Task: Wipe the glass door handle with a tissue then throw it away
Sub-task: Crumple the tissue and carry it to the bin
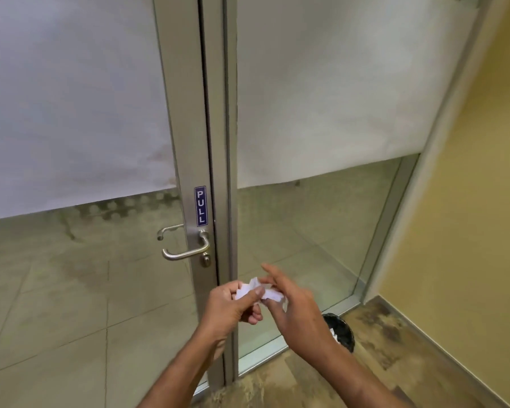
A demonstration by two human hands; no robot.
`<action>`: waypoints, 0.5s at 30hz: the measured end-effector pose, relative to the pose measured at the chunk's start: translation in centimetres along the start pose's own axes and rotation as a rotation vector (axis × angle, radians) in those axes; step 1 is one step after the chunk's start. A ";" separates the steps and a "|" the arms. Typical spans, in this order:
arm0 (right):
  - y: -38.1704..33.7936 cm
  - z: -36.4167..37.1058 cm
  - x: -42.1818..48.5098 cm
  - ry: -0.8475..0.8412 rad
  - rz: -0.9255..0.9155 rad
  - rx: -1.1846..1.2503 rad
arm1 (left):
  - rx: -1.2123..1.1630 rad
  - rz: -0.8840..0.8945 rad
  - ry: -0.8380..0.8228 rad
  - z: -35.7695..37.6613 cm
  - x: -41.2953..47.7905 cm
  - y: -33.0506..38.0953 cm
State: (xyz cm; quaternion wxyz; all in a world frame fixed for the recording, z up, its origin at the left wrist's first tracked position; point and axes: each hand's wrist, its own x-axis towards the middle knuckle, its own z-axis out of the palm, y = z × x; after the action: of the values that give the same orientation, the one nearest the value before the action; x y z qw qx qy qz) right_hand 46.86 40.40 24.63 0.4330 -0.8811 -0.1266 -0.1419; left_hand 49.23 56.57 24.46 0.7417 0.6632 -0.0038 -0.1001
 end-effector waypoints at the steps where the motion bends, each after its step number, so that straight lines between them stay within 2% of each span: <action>1: 0.6 -0.9 -0.4 0.019 0.057 0.059 | 0.006 0.000 -0.017 0.9 0.1 -0.2; 4: 2.6 -3.7 -1.4 0.051 0.272 0.276 | 0.028 -0.006 -0.061 3.6 0.5 -0.6; 6: 4.2 -5.6 -2.0 0.056 0.351 0.402 | 0.046 -0.015 -0.090 5.9 0.8 -1.1; 11: 8.0 -10.4 -4.0 0.052 0.421 0.664 | 0.084 -0.034 -0.147 12.3 2.2 -2.6; 15: 11.4 -13.2 -5.3 0.139 0.453 0.676 | 0.110 -0.060 -0.190 17.0 3.6 -4.1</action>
State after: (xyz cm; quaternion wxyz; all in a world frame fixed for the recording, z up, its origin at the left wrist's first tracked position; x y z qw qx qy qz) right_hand 43.98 22.55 22.19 0.7257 -0.6833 0.0607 -0.0528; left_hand 49.77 38.88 22.01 0.6972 0.6903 -0.0599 -0.1842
